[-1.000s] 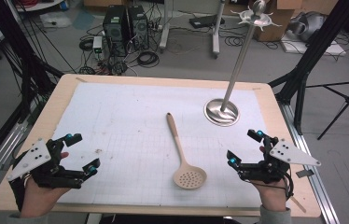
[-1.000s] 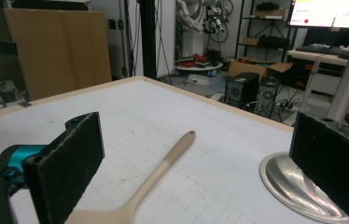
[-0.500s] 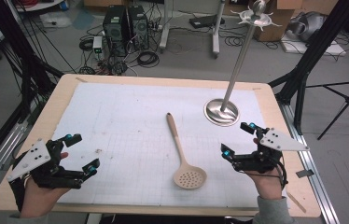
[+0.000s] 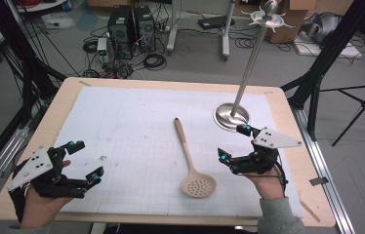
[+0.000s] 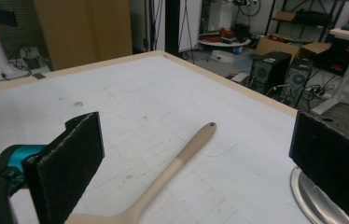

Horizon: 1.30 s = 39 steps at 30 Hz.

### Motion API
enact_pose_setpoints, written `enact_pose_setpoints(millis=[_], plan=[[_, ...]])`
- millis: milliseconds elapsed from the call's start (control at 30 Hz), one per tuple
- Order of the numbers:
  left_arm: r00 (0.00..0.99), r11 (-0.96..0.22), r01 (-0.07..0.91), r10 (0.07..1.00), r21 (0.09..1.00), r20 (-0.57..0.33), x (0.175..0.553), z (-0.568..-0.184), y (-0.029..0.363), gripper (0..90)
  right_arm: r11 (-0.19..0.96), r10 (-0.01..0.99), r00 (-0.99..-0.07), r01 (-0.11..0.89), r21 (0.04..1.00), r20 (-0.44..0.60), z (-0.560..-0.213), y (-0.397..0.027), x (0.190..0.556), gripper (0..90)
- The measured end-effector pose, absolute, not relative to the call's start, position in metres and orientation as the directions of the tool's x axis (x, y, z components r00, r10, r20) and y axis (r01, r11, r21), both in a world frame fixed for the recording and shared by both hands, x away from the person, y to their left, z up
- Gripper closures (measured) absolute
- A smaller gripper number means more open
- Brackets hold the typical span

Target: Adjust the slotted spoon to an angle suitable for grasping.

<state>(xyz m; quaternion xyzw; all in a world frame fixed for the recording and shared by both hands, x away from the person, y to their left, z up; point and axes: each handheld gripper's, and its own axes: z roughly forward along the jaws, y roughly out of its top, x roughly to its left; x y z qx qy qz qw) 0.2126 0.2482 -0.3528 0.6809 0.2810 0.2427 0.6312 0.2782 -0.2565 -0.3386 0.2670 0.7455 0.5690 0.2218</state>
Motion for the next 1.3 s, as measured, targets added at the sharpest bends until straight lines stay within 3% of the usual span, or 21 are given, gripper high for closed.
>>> enact_pose_setpoints(millis=[1067,1300], plan=[[0.716,-0.016,0.090,0.696,0.996,-0.053,0.215,-0.359,0.253,1.7,0.317,0.584,-0.812,0.217,0.923,-0.009,-0.359,-0.211,0.305,2.2],[0.703,-0.060,0.098,0.711,0.993,-0.027,0.217,-0.362,0.249,1.7,0.331,0.578,-0.816,0.236,0.914,0.001,-0.365,-0.203,0.311,2.2]])
